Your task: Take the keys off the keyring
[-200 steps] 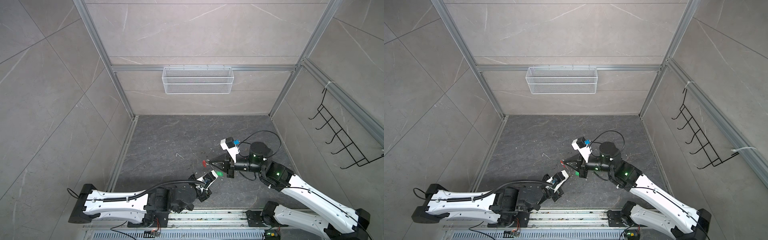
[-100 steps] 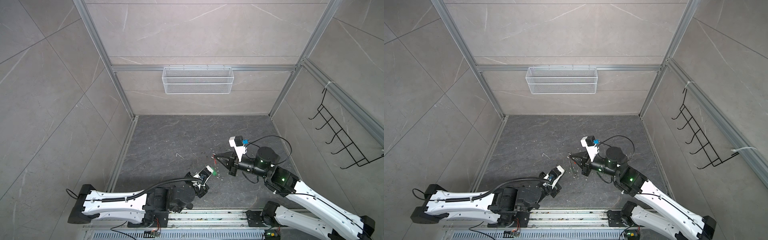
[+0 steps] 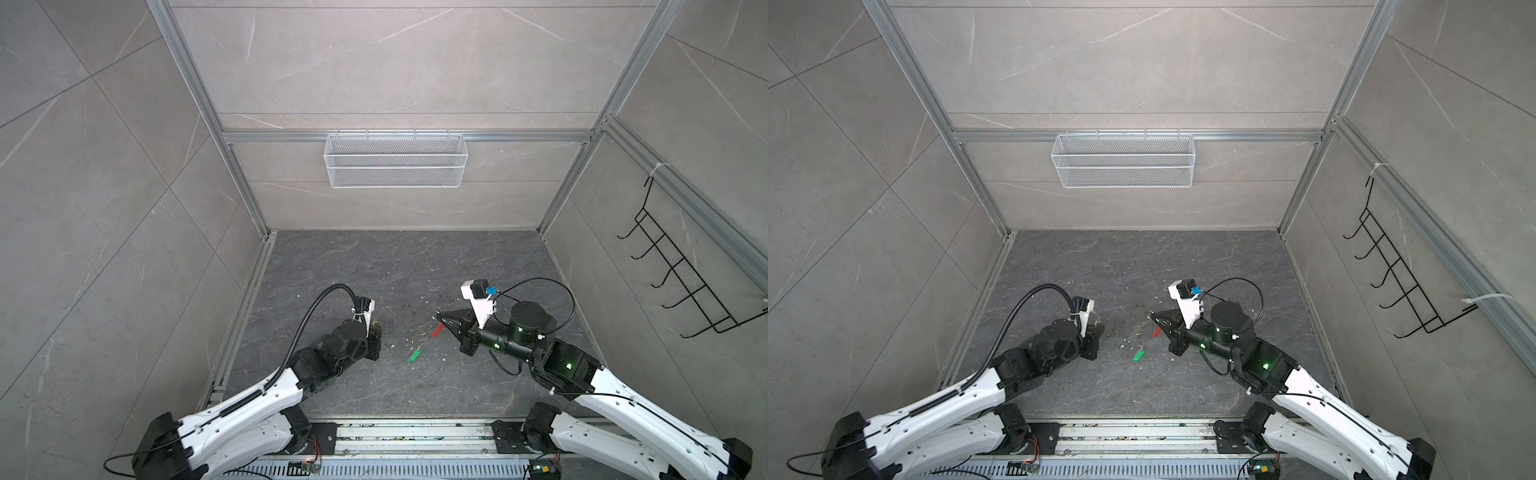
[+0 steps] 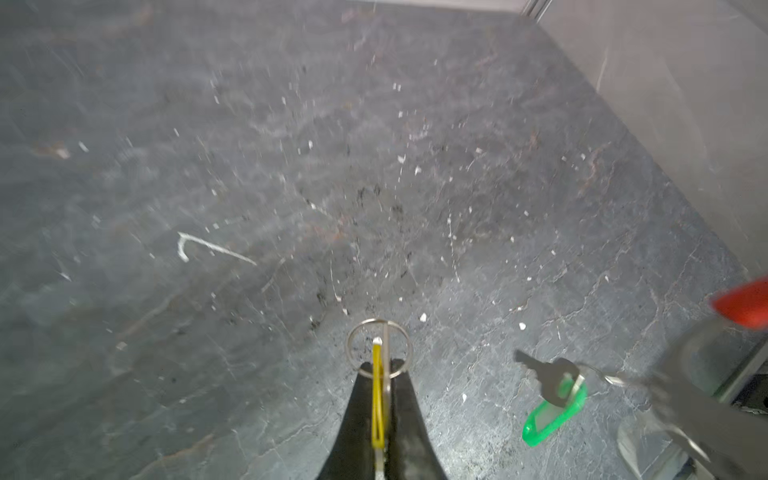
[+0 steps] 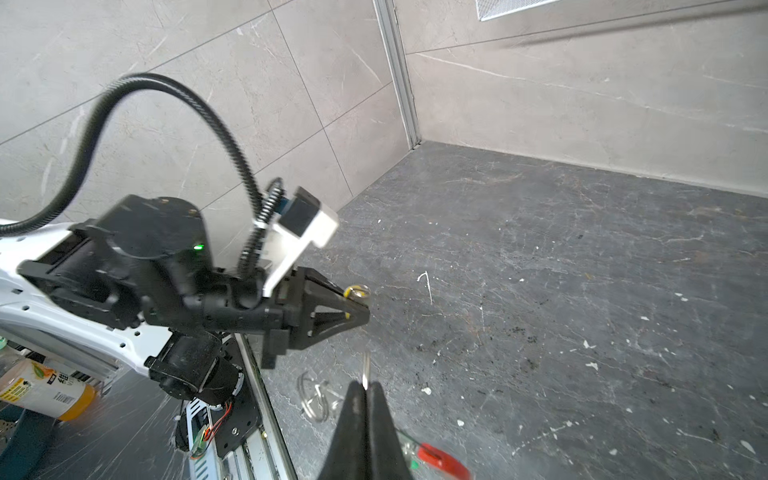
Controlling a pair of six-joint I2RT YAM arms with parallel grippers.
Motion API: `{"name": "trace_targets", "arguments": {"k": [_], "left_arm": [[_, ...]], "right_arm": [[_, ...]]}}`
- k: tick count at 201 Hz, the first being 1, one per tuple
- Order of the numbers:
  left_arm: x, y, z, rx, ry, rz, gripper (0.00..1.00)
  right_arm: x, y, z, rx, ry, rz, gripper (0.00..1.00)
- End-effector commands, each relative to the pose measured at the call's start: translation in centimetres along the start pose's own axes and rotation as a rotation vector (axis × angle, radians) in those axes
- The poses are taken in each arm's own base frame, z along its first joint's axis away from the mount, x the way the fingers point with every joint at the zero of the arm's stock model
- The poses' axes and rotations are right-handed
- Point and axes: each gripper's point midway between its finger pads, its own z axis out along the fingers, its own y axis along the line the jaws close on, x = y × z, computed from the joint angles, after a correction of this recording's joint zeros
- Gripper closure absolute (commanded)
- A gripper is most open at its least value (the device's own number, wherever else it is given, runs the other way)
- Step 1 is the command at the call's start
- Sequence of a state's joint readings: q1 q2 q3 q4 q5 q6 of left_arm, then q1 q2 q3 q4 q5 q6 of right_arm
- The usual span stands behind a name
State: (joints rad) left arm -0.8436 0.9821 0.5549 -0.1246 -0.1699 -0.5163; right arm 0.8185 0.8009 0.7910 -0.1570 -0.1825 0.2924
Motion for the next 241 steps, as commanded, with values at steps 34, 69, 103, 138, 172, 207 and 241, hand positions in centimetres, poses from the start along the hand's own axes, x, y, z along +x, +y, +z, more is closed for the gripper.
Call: {"name": "trace_targets", "arguments": {"k": [34, 69, 103, 138, 172, 207, 241], "left_arm": [[2.4, -0.2, 4.6, 0.147, 0.171, -0.236, 1.0], [2.9, 1.9, 6.4, 0.101, 0.207, -0.292, 0.76], [2.5, 3.1, 6.6, 0.079, 0.186, -0.326, 0.5], [-0.1, 2.4, 4.6, 0.103, 0.109, -0.292, 0.45], [-4.4, 0.1, 0.0, 0.204, -0.035, -0.221, 0.41], [-8.2, -4.1, -5.8, 0.41, -0.23, -0.105, 0.36], [-7.7, -8.9, -8.2, 0.539, -0.276, 0.067, 0.35]], "right_arm": [[0.2, -0.1, -0.6, 0.008, -0.007, -0.005, 1.0], [0.2, -0.1, -0.7, 0.006, -0.006, -0.005, 1.0], [0.1, 0.0, -0.8, 0.008, -0.011, -0.001, 1.0], [-0.2, 0.1, -0.8, 0.003, -0.015, 0.009, 1.0], [-0.6, 0.2, -0.7, 0.001, -0.015, 0.018, 1.0], [-1.2, 0.1, -0.5, 0.016, -0.025, 0.028, 1.0], [-1.8, 0.6, -0.1, -0.006, -0.023, 0.036, 1.0]]}}
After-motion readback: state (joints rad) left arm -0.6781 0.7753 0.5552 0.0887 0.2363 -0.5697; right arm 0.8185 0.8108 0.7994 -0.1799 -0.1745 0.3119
